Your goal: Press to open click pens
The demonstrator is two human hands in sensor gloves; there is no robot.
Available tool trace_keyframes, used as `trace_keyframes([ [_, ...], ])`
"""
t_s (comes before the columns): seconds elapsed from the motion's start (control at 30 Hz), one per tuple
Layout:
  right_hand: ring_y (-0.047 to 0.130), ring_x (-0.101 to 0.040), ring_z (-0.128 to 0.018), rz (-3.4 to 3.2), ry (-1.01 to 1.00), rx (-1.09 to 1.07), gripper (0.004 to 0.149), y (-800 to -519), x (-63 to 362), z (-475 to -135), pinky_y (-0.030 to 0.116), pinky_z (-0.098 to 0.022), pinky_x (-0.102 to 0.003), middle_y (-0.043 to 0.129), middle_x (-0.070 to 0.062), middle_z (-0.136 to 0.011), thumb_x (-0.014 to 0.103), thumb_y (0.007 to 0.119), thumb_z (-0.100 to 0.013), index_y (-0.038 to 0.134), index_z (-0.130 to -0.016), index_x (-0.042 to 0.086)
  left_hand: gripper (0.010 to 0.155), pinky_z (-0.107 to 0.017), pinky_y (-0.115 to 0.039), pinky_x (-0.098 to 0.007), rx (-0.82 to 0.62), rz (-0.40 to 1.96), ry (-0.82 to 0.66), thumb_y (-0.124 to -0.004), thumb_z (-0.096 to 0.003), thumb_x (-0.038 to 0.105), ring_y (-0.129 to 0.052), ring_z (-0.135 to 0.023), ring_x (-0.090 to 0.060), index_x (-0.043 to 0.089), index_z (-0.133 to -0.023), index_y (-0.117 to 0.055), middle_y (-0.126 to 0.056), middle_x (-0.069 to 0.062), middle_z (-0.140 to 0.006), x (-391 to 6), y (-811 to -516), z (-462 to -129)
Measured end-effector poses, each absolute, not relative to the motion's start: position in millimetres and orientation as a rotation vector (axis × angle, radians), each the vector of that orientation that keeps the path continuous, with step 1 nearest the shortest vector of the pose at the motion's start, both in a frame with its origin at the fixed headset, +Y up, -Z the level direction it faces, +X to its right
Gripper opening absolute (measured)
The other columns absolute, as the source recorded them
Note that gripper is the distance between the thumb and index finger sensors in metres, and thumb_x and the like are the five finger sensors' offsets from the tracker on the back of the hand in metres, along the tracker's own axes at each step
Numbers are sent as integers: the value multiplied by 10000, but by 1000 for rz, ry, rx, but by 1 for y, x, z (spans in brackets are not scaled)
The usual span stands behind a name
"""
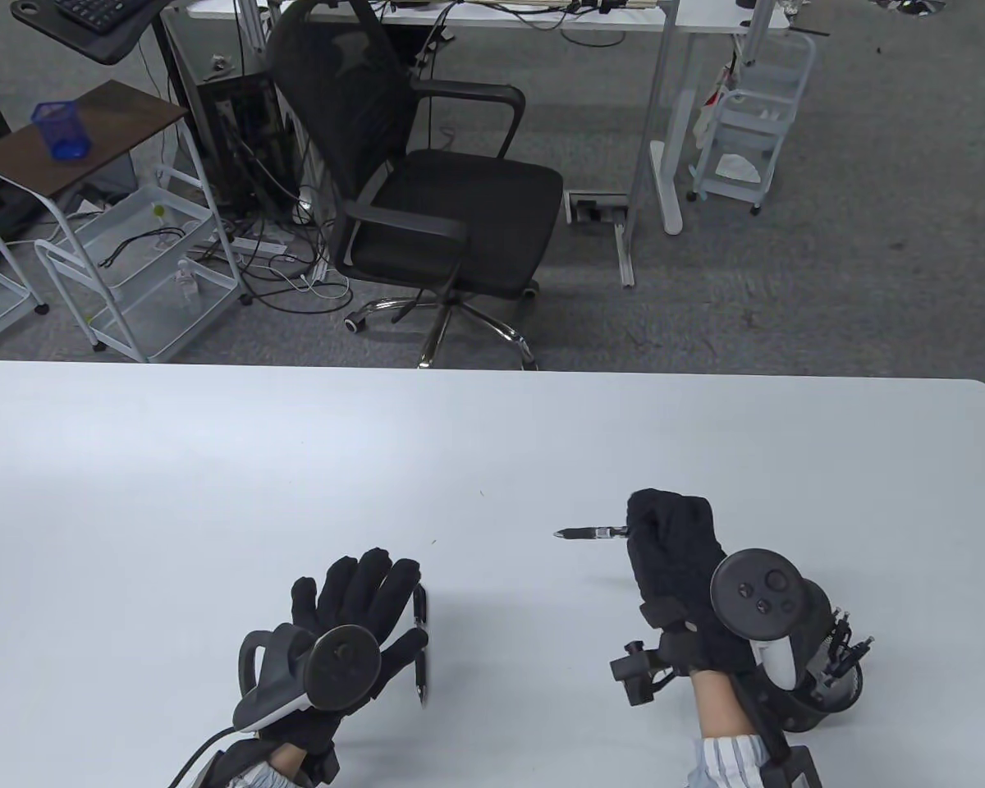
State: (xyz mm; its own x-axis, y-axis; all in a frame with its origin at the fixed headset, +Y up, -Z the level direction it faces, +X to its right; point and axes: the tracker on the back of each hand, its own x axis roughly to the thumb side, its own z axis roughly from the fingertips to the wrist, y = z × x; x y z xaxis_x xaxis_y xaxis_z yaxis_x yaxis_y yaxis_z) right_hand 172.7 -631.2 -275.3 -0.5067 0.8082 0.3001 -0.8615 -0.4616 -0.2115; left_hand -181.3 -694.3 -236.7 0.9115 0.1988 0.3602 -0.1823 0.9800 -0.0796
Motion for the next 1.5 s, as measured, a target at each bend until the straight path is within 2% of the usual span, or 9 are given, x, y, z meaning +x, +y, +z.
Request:
trace_keyframes([
  [0.1,908,-438,-783,1833,-392,190,464,-649,166,-277,605,-676,-672,676,-239,-906,167,672,-591,633,-1034,32,692,-766,-366,-803,-46,195,-373,-540,-698,581,-441,-1167,-569,284,-1258,-264,-341,-191,-1321,-182,-695,-236],
  [0.37,901,-427,-780,1354,-293,188,503,-692,151,-277,652,-641,-643,663,-218,-928,166,692,-596,581,-1073,53,696,-766,-364,-803,-52,188,-371,-538,-698,583,-438,-1168,-571,283,-1259,-256,-330,-196,-1322,-181,-695,-236],
  [0.6,871,-375,-750,969,-136,180,513,-718,146,-281,638,-650,-588,608,-140,-971,190,695,-609,543,-1097,158,697,-766,-360,-805,-52,179,-373,-537,-699,583,-430,-1168,-573,283,-1258,-249,-315,-198,-1323,-180,-695,-235],
  [0.73,824,-408,-827,835,-62,161,489,-733,153,-284,543,-683,-641,614,-110,-990,157,683,-622,552,-1093,147,698,-767,-357,-805,-58,167,-373,-534,-699,585,-422,-1172,-569,285,-1258,-243,-310,-193,-1324,-178,-697,-235],
  [0.93,784,-489,-905,743,-62,116,576,-743,159,-286,579,-674,-704,532,-242,-1007,84,637,-634,377,-1135,-29,699,-765,-358,-805,-70,156,-371,-536,-699,581,-424,-1166,-578,282,-1257,-240,-309,-197,-1322,-175,-701,-235],
  [1.03,870,-435,-843,740,-71,111,612,-745,159,-286,674,-665,-623,550,-251,-1004,100,639,-635,323,-1134,-60,698,-765,-358,-805,-73,147,-372,-535,-699,581,-422,-1167,-577,283,-1257,-240,-306,-198,-1322,-173,-701,-235],
  [1.17,876,-388,-789,721,-43,134,627,-744,158,-286,657,-656,-578,528,-260,-1025,134,612,-648,280,-1146,-52,699,-765,-356,-805,-77,147,-372,-534,-699,583,-417,-1170,-575,286,-1256,-233,-301,-200,-1323,-173,-701,-235],
  [1.4,757,-484,-922,723,-5,134,618,-744,155,-286,534,-685,-678,514,-239,-994,91,552,-644,219,-1132,-92,700,-764,-345,-807,-90,144,-370,-530,-701,583,-406,-1170,-579,286,-1257,-224,-288,-202,-1324,-172,-701,-235],
  [1.5,838,-451,-854,724,27,159,637,-744,150,-287,629,-669,-642,495,-260,-1002,80,556,-640,189,-1125,-107,701,-764,-345,-807,-94,140,-371,-530,-701,583,-405,-1169,-582,285,-1257,-223,-288,-201,-1325,-171,-702,-234],
])
